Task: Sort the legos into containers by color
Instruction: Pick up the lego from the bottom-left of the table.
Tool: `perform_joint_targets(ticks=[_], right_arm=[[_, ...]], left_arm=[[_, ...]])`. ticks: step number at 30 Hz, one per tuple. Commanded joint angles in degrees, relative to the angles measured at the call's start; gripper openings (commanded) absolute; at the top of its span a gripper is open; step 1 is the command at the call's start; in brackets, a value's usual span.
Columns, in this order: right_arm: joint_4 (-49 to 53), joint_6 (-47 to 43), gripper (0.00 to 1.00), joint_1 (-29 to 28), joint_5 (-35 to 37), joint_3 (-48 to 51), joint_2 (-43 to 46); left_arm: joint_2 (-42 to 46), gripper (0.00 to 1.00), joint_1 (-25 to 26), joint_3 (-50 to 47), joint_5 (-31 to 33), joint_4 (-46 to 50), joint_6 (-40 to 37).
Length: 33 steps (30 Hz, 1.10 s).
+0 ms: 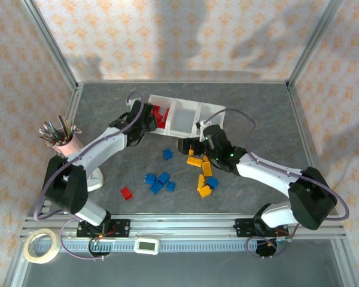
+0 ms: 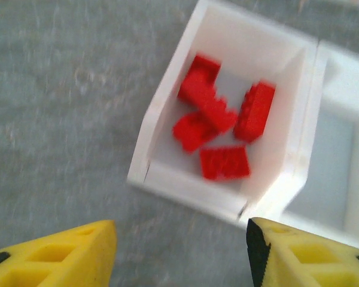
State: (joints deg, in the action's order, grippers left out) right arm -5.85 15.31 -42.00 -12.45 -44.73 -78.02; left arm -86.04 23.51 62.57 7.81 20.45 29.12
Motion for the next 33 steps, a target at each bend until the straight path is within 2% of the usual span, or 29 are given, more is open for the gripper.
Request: perform_joint_targets(ticks=[1,11,15,20,25,33], right_arm=[[-0.8,-0.9,1.0,-2.4,-1.1,2.7,0.9],[-7.7,2.3,1.0,-9.8,-1.5,7.1,-1.0],[-11.1,4.7,1.0,-12.2,-0.6,9.3,-0.9],[-12.1,6.3,1.0,-12.4,0.2,10.3,-1.6],[-12.2,6.6,1.0,-12.6,0.1,10.4,-2.3],[-11.3,6.7,1.0,-12.6,0.8,10.1,-2.7]], left_arm=[[6.7,0.63,1.6,-6.6,-0.1,2.6,3.7],[22.9,0.69,8.5,-20.8,6.0,15.3,23.1],[28.2,0.7,9.6,-27.0,6.5,16.3,29.3],[30.2,0.71,10.8,-31.5,8.7,20.5,36.5],[31.9,0.75,12.8,-36.1,8.7,22.3,43.4],[32.4,0.76,18.0,-39.9,7.5,22.9,48.8]])
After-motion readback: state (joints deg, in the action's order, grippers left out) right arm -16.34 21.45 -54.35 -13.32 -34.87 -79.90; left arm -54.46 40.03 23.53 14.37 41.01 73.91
